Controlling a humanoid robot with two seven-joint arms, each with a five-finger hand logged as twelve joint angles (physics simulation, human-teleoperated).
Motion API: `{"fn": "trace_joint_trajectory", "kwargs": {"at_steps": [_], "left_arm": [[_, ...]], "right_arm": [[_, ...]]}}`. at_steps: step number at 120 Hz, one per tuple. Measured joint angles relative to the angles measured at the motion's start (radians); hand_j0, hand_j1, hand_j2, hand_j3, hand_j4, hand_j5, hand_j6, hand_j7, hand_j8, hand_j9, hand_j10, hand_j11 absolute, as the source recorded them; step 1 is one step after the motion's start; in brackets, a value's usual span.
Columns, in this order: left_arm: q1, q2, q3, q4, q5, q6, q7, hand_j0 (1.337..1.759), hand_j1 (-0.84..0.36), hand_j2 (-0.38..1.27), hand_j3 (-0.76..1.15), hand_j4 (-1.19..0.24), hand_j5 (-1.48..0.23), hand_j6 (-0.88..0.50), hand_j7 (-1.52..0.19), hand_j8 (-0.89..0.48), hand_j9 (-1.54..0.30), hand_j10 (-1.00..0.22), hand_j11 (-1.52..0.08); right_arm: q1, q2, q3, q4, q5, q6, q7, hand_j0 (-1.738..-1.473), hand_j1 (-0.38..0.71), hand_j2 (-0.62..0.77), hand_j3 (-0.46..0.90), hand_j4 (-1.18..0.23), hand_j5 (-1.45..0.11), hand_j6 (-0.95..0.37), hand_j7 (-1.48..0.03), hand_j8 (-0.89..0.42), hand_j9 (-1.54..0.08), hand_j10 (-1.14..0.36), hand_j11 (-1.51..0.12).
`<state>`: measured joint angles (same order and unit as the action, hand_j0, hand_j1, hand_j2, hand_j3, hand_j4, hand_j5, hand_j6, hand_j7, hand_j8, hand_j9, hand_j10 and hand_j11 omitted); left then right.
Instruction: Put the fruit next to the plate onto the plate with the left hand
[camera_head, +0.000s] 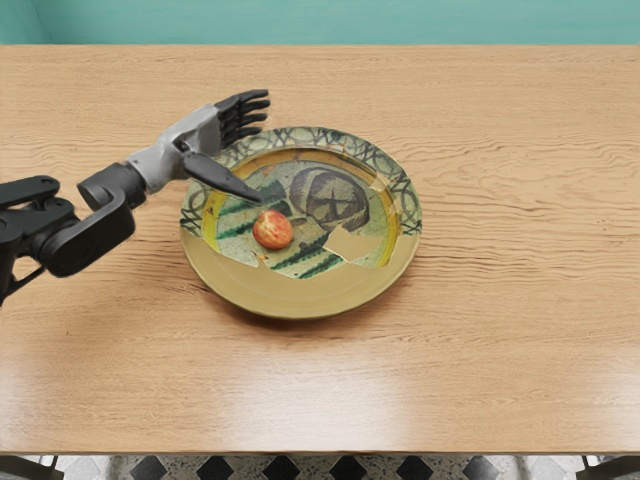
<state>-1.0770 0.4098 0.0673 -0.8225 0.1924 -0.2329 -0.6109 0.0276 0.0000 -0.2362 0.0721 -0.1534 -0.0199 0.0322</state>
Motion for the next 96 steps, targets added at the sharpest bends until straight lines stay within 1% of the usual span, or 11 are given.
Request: {"fn": "trace_joint_trajectory", "kwargs": {"at_steps": [7,12,23,44,55,65,77,96], "left_arm": [[0.046,0.015,-0.054,0.017,-0.018,0.000,0.000,1.658,0.26,0.04,0.00,-0.09,-0.12,-0.07,-0.11,-0.08,-0.11,-0.09,-0.11],[0.053,0.036,-0.088,0.035,-0.026,0.000,0.000,1.658,0.27,0.04,0.00,-0.07,-0.10,-0.06,-0.10,-0.07,-0.10,-0.08,-0.10],[0.072,0.046,-0.135,0.089,-0.039,0.000,0.000,1.658,0.29,0.03,0.00,-0.06,-0.08,-0.05,-0.07,-0.05,-0.07,-0.06,-0.07],[0.225,0.074,-0.237,0.226,-0.052,0.000,0.000,1.658,0.31,0.02,0.00,-0.04,-0.05,-0.03,-0.05,-0.04,-0.05,-0.04,-0.05],[0.276,0.076,-0.280,0.282,-0.054,0.000,0.000,1.658,0.31,0.01,0.00,-0.03,-0.04,-0.03,-0.04,-0.03,-0.04,-0.03,-0.04],[0.327,0.076,-0.330,0.304,-0.064,0.000,0.000,1.658,0.32,0.01,0.00,-0.03,-0.04,-0.03,-0.04,-0.03,-0.04,-0.03,-0.04],[0.342,0.074,-0.369,0.315,-0.072,0.000,0.000,1.658,0.32,0.01,0.00,-0.02,-0.03,-0.02,-0.03,-0.02,-0.03,-0.02,-0.03],[0.342,0.076,-0.387,0.317,-0.075,0.000,0.000,1.658,0.32,0.01,0.00,-0.02,-0.03,-0.02,-0.03,-0.02,-0.03,-0.02,-0.03]], "right_arm": [[0.000,0.000,0.000,0.000,0.000,0.000,0.000,-1.658,-0.35,0.00,0.00,0.00,0.00,0.00,0.00,0.00,0.00,0.00,0.00],[0.000,0.000,0.000,0.000,0.000,0.000,0.000,-1.658,-0.35,0.00,0.00,0.00,0.00,0.00,0.00,0.00,0.00,0.00,0.00],[0.000,0.000,0.000,0.000,0.000,0.000,0.000,-1.658,-0.35,0.00,0.00,0.00,0.00,0.00,0.00,0.00,0.00,0.00,0.00],[0.000,0.000,0.000,0.000,0.000,0.000,0.000,-1.658,-0.35,0.00,0.00,0.00,0.00,0.00,0.00,0.00,0.00,0.00,0.00],[0.000,0.000,0.000,0.000,0.000,0.000,0.000,-1.658,-0.35,0.00,0.00,0.00,0.00,0.00,0.00,0.00,0.00,0.00,0.00],[0.000,0.000,0.000,0.000,0.000,0.000,0.000,-1.658,-0.35,0.00,0.00,0.00,0.00,0.00,0.00,0.00,0.00,0.00,0.00],[0.000,0.000,0.000,0.000,0.000,0.000,0.000,-1.658,-0.35,0.00,0.00,0.00,0.00,0.00,0.00,0.00,0.00,0.00,0.00],[0.000,0.000,0.000,0.000,0.000,0.000,0.000,-1.658,-0.35,0.00,0.00,0.00,0.00,0.00,0.00,0.00,0.00,0.00,0.00]]}}
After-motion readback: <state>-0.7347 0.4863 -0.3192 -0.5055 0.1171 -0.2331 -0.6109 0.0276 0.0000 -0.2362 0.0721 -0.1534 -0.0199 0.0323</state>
